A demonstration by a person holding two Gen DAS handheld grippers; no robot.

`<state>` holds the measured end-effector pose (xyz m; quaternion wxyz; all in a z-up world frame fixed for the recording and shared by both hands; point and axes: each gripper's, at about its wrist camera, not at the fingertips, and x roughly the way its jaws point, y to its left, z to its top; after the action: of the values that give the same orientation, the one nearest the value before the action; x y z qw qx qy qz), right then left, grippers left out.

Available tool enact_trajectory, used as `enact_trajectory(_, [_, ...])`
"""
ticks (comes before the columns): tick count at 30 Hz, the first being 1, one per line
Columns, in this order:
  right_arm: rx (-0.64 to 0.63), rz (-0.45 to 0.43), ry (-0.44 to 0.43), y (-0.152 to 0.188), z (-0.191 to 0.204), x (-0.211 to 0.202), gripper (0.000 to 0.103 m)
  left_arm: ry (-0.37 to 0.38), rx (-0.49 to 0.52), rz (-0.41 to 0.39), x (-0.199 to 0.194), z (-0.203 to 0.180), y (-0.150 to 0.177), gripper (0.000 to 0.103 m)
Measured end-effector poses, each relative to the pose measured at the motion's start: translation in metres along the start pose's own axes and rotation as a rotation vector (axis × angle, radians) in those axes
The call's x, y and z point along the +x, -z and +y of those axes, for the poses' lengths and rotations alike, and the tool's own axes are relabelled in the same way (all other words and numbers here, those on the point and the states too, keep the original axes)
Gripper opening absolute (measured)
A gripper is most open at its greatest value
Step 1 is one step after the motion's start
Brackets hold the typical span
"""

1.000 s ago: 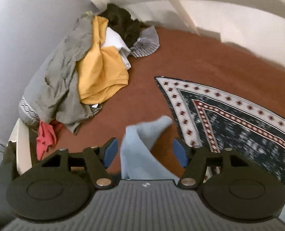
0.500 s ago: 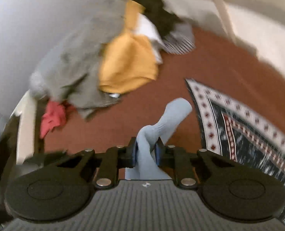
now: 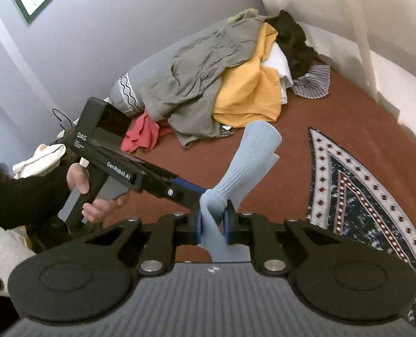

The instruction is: Fold clothes

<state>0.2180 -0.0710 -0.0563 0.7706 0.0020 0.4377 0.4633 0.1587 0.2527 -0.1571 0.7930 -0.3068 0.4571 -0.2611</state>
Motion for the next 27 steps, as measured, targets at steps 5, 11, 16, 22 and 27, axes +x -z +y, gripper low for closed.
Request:
enact_trajectory(5, [0.034, -0.011, 0.034, 0.014, -0.009, -0.024, 0.017, 0.05, 0.001, -0.031, 0.007, -0.016, 0.002, 0.097])
enact_trajectory(11, [0.055, -0.019, 0.08, 0.029, -0.014, -0.048, 0.016, 0.059, 0.01, -0.118, -0.007, -0.038, 0.014, 0.016])
enact_trajectory(16, [0.029, -0.035, 0.086, 0.026, -0.011, -0.058, 0.017, 0.066, 0.018, -0.19, -0.018, -0.056, 0.024, 0.01])
enact_trajectory(22, [-0.06, -0.09, -0.014, -0.005, 0.008, -0.032, 0.017, -0.066, -0.065, -0.374, -0.079, -0.064, 0.069, 0.009])
enact_trajectory(27, [-0.065, -0.052, 0.01, -0.013, 0.018, 0.026, 0.071, -0.39, -0.265, -0.415, -0.105, -0.04, 0.137, 0.013])
